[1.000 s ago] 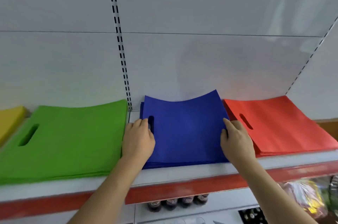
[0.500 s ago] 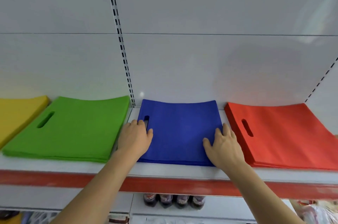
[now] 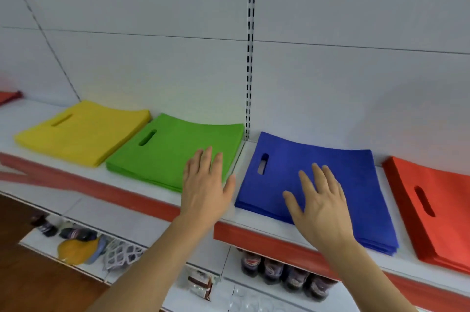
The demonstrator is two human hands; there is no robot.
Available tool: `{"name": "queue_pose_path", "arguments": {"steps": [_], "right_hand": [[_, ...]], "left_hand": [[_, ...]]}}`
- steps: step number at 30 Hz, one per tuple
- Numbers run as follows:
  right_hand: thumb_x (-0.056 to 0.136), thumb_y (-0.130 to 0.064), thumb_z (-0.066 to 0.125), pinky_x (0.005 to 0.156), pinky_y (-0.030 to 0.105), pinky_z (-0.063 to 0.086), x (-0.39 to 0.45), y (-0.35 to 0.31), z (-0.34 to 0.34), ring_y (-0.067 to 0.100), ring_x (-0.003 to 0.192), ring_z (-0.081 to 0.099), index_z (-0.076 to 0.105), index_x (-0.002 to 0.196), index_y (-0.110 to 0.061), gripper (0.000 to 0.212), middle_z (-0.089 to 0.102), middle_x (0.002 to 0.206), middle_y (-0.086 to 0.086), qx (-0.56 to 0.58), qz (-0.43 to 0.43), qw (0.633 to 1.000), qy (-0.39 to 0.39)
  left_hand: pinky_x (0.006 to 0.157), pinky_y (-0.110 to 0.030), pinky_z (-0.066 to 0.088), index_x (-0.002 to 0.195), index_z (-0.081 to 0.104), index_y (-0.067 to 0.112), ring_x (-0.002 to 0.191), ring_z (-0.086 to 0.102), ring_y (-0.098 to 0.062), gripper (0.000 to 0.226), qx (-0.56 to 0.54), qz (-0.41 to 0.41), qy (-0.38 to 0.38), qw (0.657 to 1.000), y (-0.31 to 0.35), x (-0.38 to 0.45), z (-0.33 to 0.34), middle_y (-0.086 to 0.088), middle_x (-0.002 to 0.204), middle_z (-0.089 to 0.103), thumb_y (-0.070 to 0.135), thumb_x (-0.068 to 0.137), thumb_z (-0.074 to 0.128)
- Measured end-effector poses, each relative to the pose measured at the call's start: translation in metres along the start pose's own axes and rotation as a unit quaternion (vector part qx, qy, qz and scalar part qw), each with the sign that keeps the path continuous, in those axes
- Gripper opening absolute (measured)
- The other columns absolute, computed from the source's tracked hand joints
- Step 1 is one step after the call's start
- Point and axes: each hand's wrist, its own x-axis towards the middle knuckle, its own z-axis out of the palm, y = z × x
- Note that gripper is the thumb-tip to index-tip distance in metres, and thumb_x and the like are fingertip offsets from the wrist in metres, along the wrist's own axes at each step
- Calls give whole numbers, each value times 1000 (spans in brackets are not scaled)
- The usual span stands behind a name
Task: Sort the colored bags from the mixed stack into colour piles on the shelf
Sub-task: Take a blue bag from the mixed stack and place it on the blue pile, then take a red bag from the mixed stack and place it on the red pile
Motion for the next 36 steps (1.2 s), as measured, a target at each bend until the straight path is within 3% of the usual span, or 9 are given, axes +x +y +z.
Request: {"name": "queue_pose_path", "arguments": {"steps": [6, 19, 23, 28, 36], "right_hand": [[102, -64, 37, 125, 57, 29, 9, -111, -1, 39, 158, 23, 56, 150, -11, 74, 38, 165, 19, 27, -95, 994, 40], [105, -67, 31, 122, 59, 33, -5, -415, 49, 39, 156, 28, 51, 153, -12, 76, 37, 165, 19, 76, -246, 966, 25], [105, -63, 38, 122, 59, 33, 7, -489, 65, 40, 155, 29, 55, 150, -11, 71, 40, 164, 20, 102, -287, 952, 20], [103, -60, 42, 120, 60, 35, 35, -591, 98, 41, 155, 32, 56, 150, -8, 71, 42, 162, 22, 124, -331, 936, 8], [104, -64, 32, 121, 58, 34, 100, -746, 123, 40, 156, 29, 49, 155, -10, 77, 38, 165, 21, 148, -373, 916, -19]], "left_hand": [[127, -55, 19, 160, 38, 15, 159, 17, -32, 72, 11, -59, 22, 998, -97, -26, -37, -12, 171, 26, 61, 104, 33], [127, -54, 17, 160, 37, 19, 159, 15, -32, 69, 36, -201, 43, 978, -373, -117, -95, -10, 170, 26, 60, 104, 31], [128, -54, 18, 160, 39, 19, 158, 18, -32, 68, 33, -241, 64, 968, -440, -124, -107, -10, 169, 29, 59, 105, 36], [130, -52, 14, 162, 34, 23, 161, 11, -29, 70, 43, -284, 69, 955, -525, -124, -108, -6, 172, 23, 62, 105, 25], [131, -48, 9, 162, 34, 27, 162, 6, -25, 69, 88, -318, 72, 941, -658, -85, -132, -1, 173, 21, 65, 105, 25]]}}
